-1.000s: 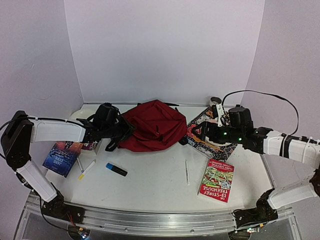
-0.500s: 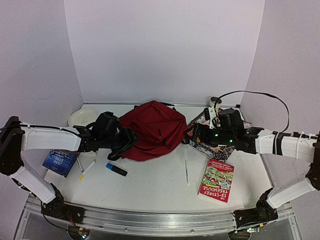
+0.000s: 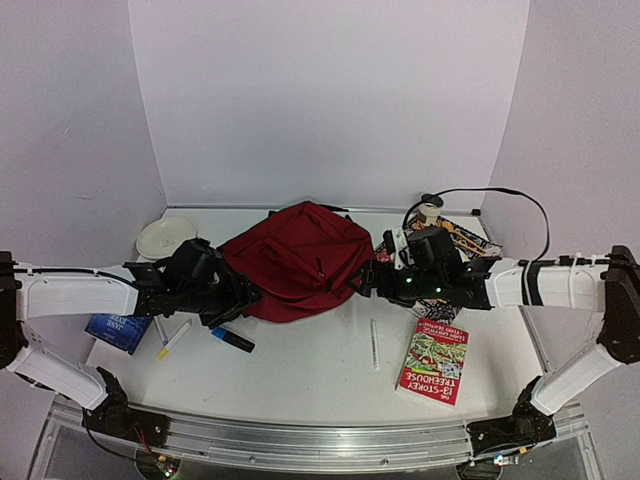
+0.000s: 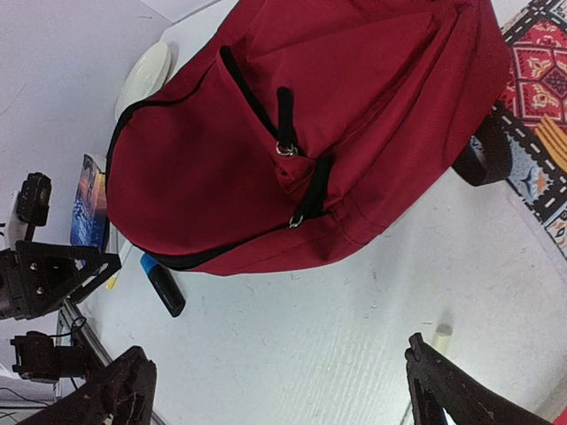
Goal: Pack the student bag
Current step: Adjust the student bag at the center of the board.
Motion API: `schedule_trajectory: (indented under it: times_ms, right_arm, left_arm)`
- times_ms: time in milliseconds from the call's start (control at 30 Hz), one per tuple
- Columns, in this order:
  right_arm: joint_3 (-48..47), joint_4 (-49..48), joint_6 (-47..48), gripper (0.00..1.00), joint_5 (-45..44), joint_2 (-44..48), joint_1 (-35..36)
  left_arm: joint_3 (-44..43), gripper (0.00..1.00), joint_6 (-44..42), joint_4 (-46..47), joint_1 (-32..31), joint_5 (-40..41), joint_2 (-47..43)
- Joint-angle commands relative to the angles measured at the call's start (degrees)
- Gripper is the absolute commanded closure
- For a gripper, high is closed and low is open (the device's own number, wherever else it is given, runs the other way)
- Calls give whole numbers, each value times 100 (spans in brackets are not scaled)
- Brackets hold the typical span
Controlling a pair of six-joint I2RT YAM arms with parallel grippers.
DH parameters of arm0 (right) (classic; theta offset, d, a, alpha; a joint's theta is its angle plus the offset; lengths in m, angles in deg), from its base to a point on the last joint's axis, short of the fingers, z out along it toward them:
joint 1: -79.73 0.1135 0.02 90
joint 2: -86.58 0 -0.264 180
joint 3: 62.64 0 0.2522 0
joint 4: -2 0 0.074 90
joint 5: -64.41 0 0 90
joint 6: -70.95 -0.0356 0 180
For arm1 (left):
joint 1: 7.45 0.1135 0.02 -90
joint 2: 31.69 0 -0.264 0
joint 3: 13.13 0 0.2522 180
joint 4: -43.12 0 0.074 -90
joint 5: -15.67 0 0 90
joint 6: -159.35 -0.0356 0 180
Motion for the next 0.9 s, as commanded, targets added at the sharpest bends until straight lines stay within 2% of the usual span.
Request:
schedule_trajectory:
  times_ms: [0,367,600,767,867]
  right_arm:
    - [-312,-444,-672,2,-114,-422,245]
    - [-785,-1573,-2406,2,-198,-1675,842]
    - [-1244,-1887,-3005,2,-148,-2470,917]
    - [-1524,-1933,-3106,2,-317,-2773,913]
    - [-1743,-1933,-3212,6,-247,-3053,917]
  left_arm:
    - [41,18,29,-79,14,-16,-105]
    - [88,17,228,444,14,-388,97]
    - [284,17,279,719,13,-530,173]
    - [323,17,222,888,6,-739,375]
    - [331,17,165,937,6,-773,460]
